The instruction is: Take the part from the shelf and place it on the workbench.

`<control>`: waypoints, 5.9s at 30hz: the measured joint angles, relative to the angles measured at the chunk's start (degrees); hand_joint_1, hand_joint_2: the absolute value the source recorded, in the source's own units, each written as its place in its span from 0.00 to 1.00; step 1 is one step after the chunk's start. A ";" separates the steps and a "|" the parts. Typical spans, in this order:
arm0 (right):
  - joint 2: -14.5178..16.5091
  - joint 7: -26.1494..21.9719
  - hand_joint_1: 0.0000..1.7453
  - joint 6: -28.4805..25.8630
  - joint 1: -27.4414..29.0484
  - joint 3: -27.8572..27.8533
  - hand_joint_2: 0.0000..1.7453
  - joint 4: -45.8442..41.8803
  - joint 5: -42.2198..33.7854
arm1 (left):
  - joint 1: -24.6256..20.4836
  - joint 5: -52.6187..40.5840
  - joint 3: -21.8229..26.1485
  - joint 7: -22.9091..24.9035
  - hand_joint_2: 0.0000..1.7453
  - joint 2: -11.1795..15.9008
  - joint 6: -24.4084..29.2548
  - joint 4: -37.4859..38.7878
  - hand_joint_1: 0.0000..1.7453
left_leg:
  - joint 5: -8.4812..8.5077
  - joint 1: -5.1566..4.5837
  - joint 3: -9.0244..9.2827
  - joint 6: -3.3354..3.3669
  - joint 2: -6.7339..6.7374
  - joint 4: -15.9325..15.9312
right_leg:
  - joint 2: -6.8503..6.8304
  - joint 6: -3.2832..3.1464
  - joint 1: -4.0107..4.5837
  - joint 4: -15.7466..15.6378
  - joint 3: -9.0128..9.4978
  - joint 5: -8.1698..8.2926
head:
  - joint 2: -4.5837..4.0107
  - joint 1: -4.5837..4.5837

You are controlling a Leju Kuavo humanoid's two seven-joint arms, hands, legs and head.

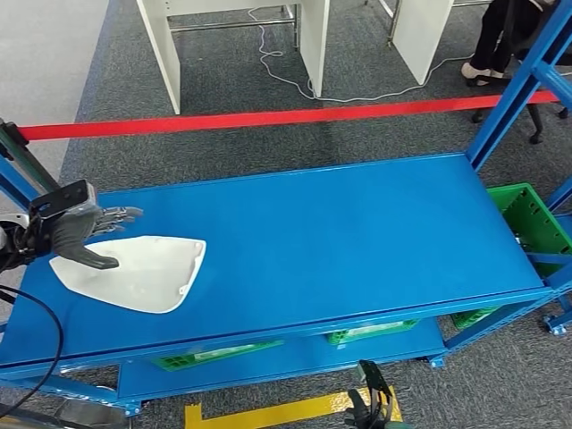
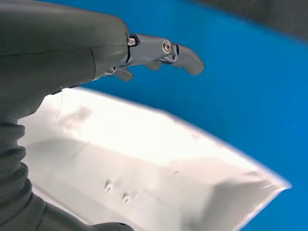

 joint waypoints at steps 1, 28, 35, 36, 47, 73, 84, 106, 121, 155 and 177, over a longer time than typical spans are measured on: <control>0.01 0.18 0.00 0.03 -0.05 0.02 0.00 -0.01 0.25 | -0.10 -0.37 -0.78 -0.39 1.00 -0.03 -0.13 0.93 0.00 | -0.15 0.07 -0.02 -0.31 0.02 0.05 | 0.02 -0.24 -0.10 -0.17 0.08 0.13 | 0.00 -0.01; 0.37 1.62 0.00 0.07 -1.46 0.19 0.00 0.01 2.29 | -1.83 -1.91 -8.47 -3.69 1.00 -7.17 3.55 14.10 0.00 | 0.01 -0.04 0.45 0.84 -0.24 -0.13 | -0.15 0.57 -0.10 0.67 0.61 -0.60 | 0.00 0.37; 0.38 1.84 0.00 -0.50 -1.48 0.20 0.00 0.01 2.64 | -1.16 -1.20 -8.92 -2.78 1.00 -8.33 6.15 15.67 0.95 | -4.03 0.13 -2.62 -1.13 -0.07 6.79 | -0.17 -0.86 -0.41 -1.01 1.57 0.09 | 0.00 0.04; 0.38 1.86 0.00 -0.59 -1.40 0.20 0.00 0.01 2.72 | -0.89 -0.93 -8.93 -2.38 1.00 -8.58 6.67 15.99 0.98 | -5.76 0.18 -4.40 -1.33 -0.06 10.81 | -0.18 -0.94 -0.40 -1.01 1.56 0.08 | 0.00 -0.01; 0.37 1.87 0.00 -1.24 -1.10 0.20 0.00 0.01 3.35 | 0.41 1.24 -7.58 -1.27 1.00 -10.78 8.59 16.98 1.00 | 0.36 -0.20 1.31 0.44 -0.07 -1.29 | -0.17 0.57 -0.17 -0.97 1.43 -0.13 | 0.00 0.07; 0.31 0.84 0.00 -2.21 -0.75 0.13 0.00 0.01 3.53 | 7.42 -5.14 -1.25 -18.76 1.00 -17.38 31.64 15.15 1.00 | 0.12 0.05 -0.57 -0.45 0.02 2.39 | -0.32 -0.46 -0.44 -0.98 2.01 -0.37 | 0.00 0.32; 0.22 0.09 0.00 -2.50 0.20 -0.75 0.00 0.01 3.71 | 14.13 -11.06 9.41 -21.05 1.00 -23.78 29.04 5.52 1.00 | 0.50 0.15 1.10 1.70 -0.07 -1.41 | -0.36 2.18 -0.60 15.00 -6.58 -6.91 | 0.00 0.67; -0.40 -1.33 0.00 -3.55 3.09 -4.06 0.00 0.01 4.01 | 35.42 18.54 11.06 -8.64 1.00 -44.73 20.03 -25.89 1.00 | -1.81 -0.54 2.00 1.13 -0.17 0.27 | -0.52 0.84 -0.48 -0.67 0.84 0.43 | 0.00 0.40; -0.83 -0.91 0.00 -3.40 2.86 -4.75 0.00 -0.02 5.73 | 37.19 23.81 7.43 -12.16 1.00 -45.01 23.35 -26.38 1.00 | 3.83 -0.64 -2.48 1.42 0.13 -0.57 | -0.15 2.68 -0.91 -2.21 8.76 -5.35 | 0.00 0.81; -0.77 -1.65 0.00 -2.25 1.25 -4.89 0.00 -0.03 8.15 | 38.07 19.84 5.85 -14.73 1.00 -44.32 24.77 -23.81 1.00 | 2.63 -0.84 -2.47 0.76 0.41 -0.49 | -0.72 0.68 -0.58 -3.37 7.81 -3.94 | 0.00 0.80; 0.22 -2.20 0.00 -8.38 1.14 -7.08 0.00 -0.04 6.37 | 37.44 21.07 3.51 -13.84 1.00 -44.49 23.42 -22.50 1.00 | 0.92 -0.78 1.22 3.23 1.60 -3.53 | -0.79 3.36 -0.77 15.15 -4.16 -4.56 | 0.00 0.76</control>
